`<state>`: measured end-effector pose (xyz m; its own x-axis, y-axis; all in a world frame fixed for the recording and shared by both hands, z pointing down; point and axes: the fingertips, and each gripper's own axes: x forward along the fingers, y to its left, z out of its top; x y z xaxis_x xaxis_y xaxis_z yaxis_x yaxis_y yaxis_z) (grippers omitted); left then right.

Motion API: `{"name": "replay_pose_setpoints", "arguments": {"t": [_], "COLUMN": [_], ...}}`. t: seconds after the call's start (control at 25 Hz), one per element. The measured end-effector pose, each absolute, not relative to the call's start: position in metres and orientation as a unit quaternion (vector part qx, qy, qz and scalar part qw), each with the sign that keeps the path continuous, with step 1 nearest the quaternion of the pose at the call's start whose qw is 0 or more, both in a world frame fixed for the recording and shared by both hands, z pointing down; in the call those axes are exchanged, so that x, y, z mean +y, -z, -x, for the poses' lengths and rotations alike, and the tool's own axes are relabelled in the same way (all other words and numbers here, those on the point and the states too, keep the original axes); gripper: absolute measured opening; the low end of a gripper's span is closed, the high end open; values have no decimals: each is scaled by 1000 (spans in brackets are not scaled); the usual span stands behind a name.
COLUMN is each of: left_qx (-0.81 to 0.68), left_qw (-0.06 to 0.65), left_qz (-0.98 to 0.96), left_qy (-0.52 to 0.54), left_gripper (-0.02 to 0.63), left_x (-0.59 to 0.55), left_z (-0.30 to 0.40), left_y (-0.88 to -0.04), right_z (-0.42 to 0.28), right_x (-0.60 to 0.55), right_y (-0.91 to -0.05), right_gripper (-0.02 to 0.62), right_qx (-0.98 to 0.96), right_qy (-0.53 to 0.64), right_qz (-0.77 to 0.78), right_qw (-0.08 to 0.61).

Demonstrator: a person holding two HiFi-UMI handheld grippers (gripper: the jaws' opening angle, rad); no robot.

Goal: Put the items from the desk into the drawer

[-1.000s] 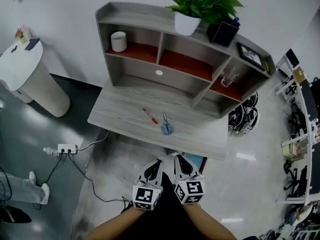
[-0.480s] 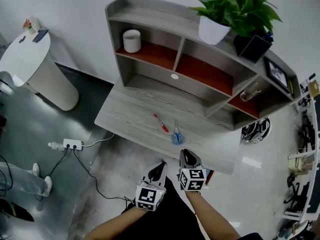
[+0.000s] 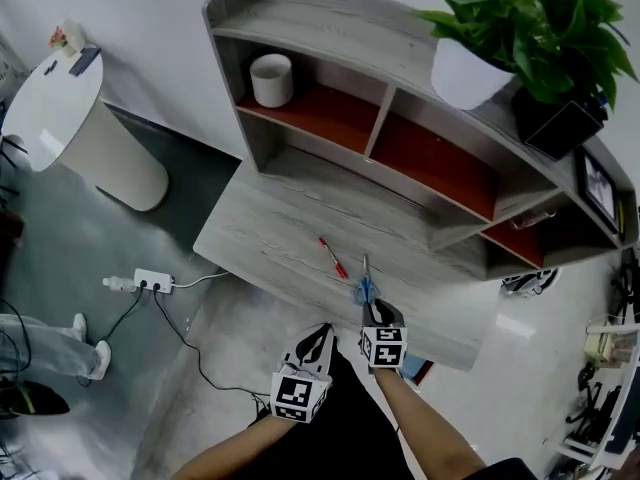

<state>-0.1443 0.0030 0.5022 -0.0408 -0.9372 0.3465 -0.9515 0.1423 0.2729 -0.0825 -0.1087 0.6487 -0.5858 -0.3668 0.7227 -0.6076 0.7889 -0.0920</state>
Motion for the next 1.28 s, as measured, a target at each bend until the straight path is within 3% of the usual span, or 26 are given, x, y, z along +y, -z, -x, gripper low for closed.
{"name": "replay_pose_setpoints", "arguments": {"t": [0.68,1.28], "left_qx": [-736,-737], "left_qw": [253,254], "left_qz": [-627,-625], "left_qy": [-32,-37], "left_gripper": [14,14], "left_x": [-19,-11], "left_z": [152,147], "left_y": [-523,-525], "right_z": [80,79], "right_x": [-130,-130], "right_y": [-748,-739], "right_gripper": [117,87], "right_qx": [-818,-833], "right_qy": [-203,-184], "right_qz": [-256,-247], "right_qw": [473,460]}}
